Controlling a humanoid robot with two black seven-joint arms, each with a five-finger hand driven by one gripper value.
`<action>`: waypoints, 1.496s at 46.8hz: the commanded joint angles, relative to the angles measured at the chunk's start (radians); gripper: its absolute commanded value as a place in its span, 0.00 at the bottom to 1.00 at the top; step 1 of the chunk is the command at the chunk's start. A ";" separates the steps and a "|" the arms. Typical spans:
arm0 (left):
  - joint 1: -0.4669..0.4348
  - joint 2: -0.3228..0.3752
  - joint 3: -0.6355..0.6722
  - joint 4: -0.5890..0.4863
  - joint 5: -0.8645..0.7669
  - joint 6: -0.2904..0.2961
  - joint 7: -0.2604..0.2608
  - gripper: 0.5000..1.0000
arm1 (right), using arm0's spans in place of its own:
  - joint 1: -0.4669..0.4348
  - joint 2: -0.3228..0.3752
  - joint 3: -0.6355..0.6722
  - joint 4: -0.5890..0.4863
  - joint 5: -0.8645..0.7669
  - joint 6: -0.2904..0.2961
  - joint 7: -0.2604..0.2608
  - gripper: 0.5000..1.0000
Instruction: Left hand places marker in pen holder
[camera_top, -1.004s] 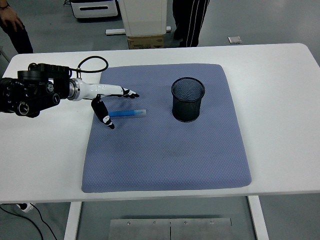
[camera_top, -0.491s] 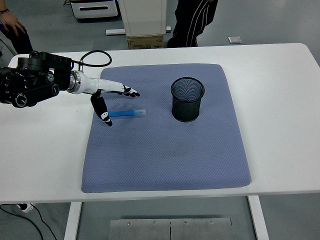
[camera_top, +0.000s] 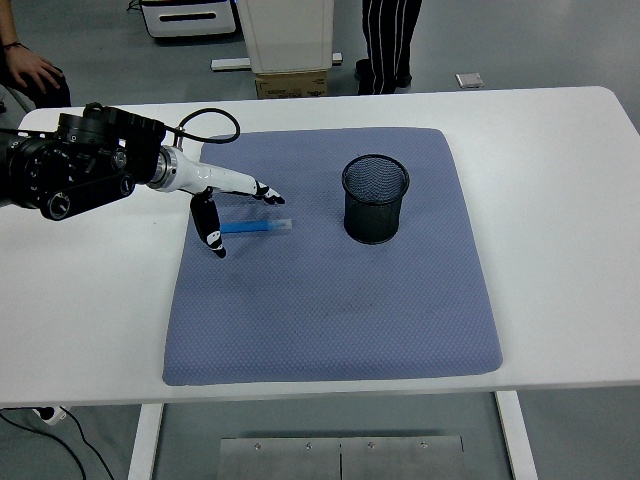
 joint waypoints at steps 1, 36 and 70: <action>0.001 -0.006 0.000 0.000 0.000 -0.001 0.002 1.00 | -0.001 0.000 0.000 0.000 0.000 0.000 -0.001 1.00; -0.013 -0.039 -0.002 0.000 0.001 -0.030 0.071 0.71 | -0.001 0.000 0.000 0.000 0.000 0.000 0.000 1.00; -0.012 -0.086 -0.009 0.000 0.069 -0.013 0.069 0.24 | 0.000 0.000 0.000 0.000 0.000 0.000 0.000 1.00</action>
